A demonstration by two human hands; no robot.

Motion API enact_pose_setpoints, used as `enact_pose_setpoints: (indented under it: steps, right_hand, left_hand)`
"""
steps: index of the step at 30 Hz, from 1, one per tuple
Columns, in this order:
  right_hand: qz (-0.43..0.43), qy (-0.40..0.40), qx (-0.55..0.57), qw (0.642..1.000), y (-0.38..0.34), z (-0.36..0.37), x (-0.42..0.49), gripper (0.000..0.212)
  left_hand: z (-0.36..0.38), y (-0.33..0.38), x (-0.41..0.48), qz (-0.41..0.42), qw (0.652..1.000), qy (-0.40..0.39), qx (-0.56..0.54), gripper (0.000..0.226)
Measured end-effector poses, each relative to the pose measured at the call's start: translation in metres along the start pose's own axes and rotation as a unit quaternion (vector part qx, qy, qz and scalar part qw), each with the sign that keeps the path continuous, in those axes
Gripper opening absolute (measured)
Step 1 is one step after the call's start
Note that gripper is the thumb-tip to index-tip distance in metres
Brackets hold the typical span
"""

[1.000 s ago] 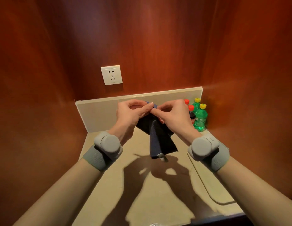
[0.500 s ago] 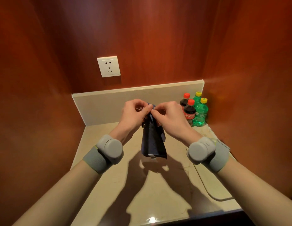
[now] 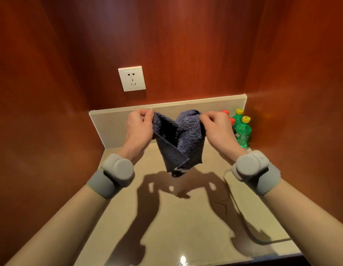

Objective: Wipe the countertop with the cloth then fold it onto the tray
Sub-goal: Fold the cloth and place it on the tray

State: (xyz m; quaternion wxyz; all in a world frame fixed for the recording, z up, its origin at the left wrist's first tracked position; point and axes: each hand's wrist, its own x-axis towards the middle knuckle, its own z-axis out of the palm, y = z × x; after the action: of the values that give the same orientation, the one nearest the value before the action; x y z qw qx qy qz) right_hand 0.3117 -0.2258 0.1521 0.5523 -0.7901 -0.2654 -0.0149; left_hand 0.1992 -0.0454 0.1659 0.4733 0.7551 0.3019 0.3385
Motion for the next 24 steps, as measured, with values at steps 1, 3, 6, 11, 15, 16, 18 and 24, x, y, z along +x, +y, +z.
enact_pose_setpoints:
  steps: [1,3,6,11,15,16,18,24]
  right_hand:
    - [0.017,0.012,0.011,1.000,0.002,-0.003,0.003,0.039]
    - [0.051,0.038,0.021,0.998,0.005,-0.008,0.010,0.038]
    - [0.075,0.074,0.056,0.993,0.011,-0.018,0.020,0.044]
    - [0.100,0.029,0.125,0.987,0.017,-0.039,0.032,0.051]
    - [0.095,0.015,0.145,0.985,0.016,-0.041,0.035,0.051]
    - [0.108,0.019,0.155,0.982,0.015,-0.041,0.036,0.044]
    - [0.133,0.026,0.174,0.975,0.011,-0.041,0.037,0.027]
    - [0.176,0.035,0.233,0.956,0.008,-0.041,0.039,0.010]
  left_hand:
    - [-0.006,-0.002,0.005,-0.005,1.000,0.009,-0.001,0.033]
    - [-0.017,-0.008,0.014,-0.021,0.999,0.025,-0.013,0.036]
    - [-0.032,-0.016,0.024,-0.045,0.997,0.051,-0.028,0.048]
    - [-0.060,-0.020,0.040,-0.068,0.992,0.075,-0.077,0.020]
    - [-0.069,-0.024,0.048,-0.097,0.990,0.064,-0.083,0.034]
    - [-0.071,-0.023,0.048,-0.100,0.989,0.051,-0.094,0.037]
    - [-0.075,-0.021,0.046,-0.090,0.989,0.014,-0.115,0.043]
    - [-0.087,-0.022,0.040,-0.001,0.997,-0.071,0.018,0.039]
